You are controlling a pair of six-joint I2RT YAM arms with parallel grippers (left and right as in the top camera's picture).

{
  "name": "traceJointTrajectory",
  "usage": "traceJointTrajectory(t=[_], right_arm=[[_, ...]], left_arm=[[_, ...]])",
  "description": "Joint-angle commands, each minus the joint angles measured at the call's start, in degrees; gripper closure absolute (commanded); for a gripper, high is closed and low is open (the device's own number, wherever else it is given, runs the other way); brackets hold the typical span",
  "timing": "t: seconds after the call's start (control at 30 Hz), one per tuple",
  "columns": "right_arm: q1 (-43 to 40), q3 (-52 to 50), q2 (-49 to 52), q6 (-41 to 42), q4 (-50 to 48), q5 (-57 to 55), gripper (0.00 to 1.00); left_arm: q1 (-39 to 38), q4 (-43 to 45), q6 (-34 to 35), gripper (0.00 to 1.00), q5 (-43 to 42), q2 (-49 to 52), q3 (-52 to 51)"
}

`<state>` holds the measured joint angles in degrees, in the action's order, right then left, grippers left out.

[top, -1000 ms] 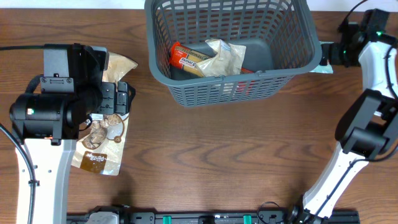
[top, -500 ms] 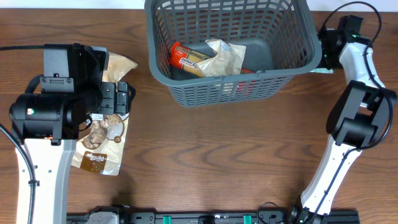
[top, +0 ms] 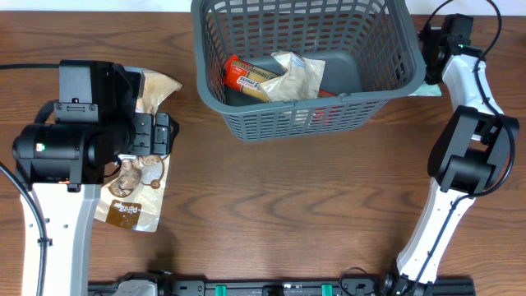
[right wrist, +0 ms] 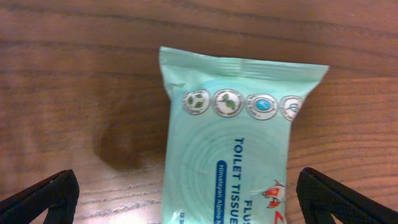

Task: Pack container
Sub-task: 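Lower the right gripper and grasp the green wipes pack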

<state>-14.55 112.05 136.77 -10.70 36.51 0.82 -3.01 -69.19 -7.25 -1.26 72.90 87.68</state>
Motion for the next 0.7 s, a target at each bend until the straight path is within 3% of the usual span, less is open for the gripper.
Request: traceJointTrajectory(t=[0.0, 0.67], right_arm=[[-0.17, 0.31, 0.50, 3.65, -0.50, -2.78, 0.05], [-1.77, 0.31, 3.08, 4.42, -1.73, -2.71, 0.11]], left_arm=[[0.04, -0.46, 1.49, 0.02, 0.44, 0.07, 0.31], [0.04, -0.44, 1.97, 0.01, 0.44, 0.07, 0.31]])
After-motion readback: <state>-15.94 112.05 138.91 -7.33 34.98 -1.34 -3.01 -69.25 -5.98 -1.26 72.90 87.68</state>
